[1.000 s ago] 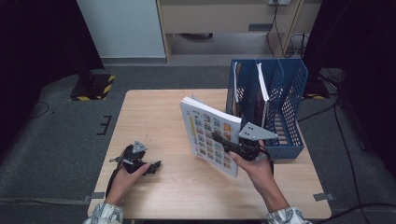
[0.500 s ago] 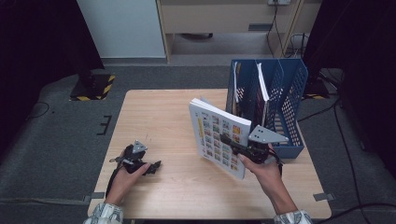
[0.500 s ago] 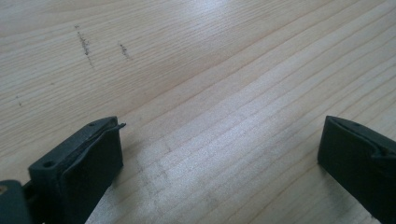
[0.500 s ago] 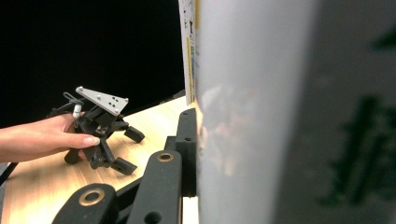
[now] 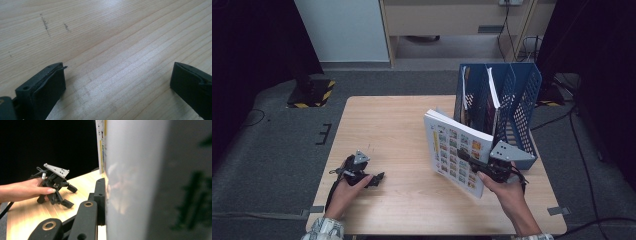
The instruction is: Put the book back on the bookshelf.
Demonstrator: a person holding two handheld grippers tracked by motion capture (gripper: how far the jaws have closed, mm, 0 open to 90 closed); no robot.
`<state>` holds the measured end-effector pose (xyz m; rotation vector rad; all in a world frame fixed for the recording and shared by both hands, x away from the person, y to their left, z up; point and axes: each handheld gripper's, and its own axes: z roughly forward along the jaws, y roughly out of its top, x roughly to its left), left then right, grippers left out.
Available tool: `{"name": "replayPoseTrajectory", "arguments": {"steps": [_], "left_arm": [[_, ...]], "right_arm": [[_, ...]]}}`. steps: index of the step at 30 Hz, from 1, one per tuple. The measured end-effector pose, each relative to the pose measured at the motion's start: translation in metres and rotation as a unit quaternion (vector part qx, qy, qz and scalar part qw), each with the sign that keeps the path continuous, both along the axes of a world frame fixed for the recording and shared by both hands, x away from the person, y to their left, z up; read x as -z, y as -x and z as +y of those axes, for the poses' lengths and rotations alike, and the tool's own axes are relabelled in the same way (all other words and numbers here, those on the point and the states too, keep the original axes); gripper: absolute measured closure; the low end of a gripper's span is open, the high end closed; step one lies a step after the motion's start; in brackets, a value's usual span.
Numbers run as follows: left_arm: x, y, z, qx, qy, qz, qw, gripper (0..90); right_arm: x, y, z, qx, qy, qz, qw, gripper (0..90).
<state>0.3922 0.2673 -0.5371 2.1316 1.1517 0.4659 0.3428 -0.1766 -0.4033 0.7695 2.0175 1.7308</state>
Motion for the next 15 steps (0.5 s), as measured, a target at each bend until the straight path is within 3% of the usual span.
{"name": "replayPoseTrajectory", "arguments": {"steps": [15], "left_arm": [[0.0, 0.0, 0.0, 0.0, 0.0, 0.0, 1.0, 0.0]], "right_arm": [[0.0, 0.027, -0.031, 0.015, 0.009, -0.004, 0.9998, 74.0]]}}
